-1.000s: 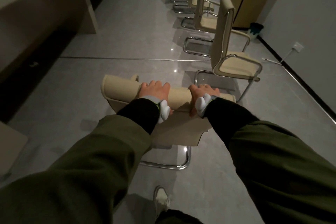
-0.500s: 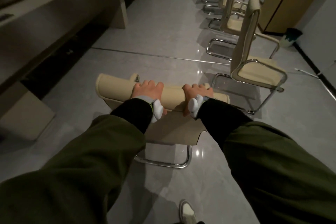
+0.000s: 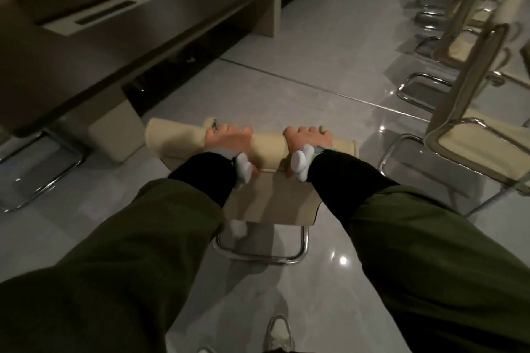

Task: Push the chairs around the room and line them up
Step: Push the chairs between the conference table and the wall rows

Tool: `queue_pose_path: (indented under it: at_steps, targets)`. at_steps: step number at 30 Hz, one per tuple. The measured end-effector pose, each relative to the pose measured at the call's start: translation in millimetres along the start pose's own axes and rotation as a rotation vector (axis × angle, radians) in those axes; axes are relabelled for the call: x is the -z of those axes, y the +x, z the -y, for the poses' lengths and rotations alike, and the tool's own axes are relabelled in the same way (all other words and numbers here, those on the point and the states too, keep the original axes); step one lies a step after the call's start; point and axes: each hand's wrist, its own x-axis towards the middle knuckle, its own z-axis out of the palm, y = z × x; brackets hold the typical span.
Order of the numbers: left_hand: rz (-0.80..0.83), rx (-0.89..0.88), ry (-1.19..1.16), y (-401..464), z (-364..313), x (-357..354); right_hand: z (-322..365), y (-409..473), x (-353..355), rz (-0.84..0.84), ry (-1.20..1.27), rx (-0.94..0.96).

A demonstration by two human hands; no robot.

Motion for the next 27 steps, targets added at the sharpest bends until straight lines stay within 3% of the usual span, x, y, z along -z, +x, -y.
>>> queue_pose_path:
  at_steps: [16, 27]
  targets:
    - [-0.058, 0.102, -0.048, -129, -24, -9, 16, -92, -27, -0.018, -0.122, 0.109]
    - [0.102, 0.218, -0.095, -182, -57, 4, 6, -136, -46, -0.046, -0.145, 0.211]
